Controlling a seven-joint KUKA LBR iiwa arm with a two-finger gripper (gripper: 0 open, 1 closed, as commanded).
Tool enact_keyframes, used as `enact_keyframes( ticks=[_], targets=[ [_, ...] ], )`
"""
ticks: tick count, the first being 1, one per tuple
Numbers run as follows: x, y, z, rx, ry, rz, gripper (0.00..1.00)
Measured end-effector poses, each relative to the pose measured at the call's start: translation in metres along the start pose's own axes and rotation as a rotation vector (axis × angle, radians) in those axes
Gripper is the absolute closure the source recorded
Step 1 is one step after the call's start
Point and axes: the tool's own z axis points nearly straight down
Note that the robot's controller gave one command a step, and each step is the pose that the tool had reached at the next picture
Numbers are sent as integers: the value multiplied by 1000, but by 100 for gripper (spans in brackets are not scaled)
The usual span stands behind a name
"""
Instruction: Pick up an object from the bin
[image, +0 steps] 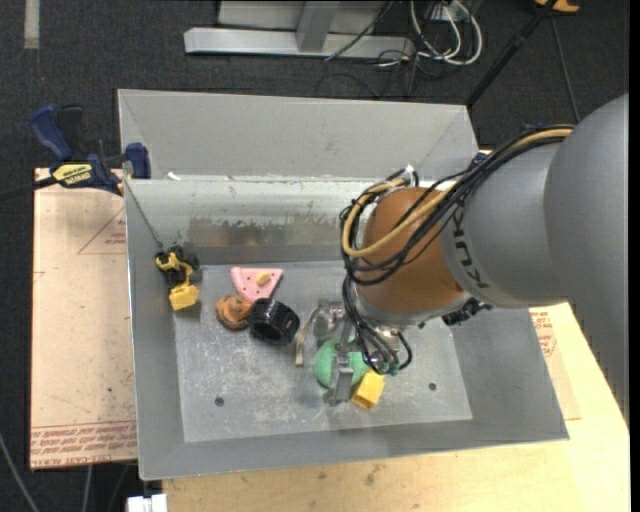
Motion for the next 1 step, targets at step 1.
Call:
enact_keyframes(
  ticks=[1],
  targets=[
    [31, -40, 29, 2, 9, 22, 100]
  ],
)
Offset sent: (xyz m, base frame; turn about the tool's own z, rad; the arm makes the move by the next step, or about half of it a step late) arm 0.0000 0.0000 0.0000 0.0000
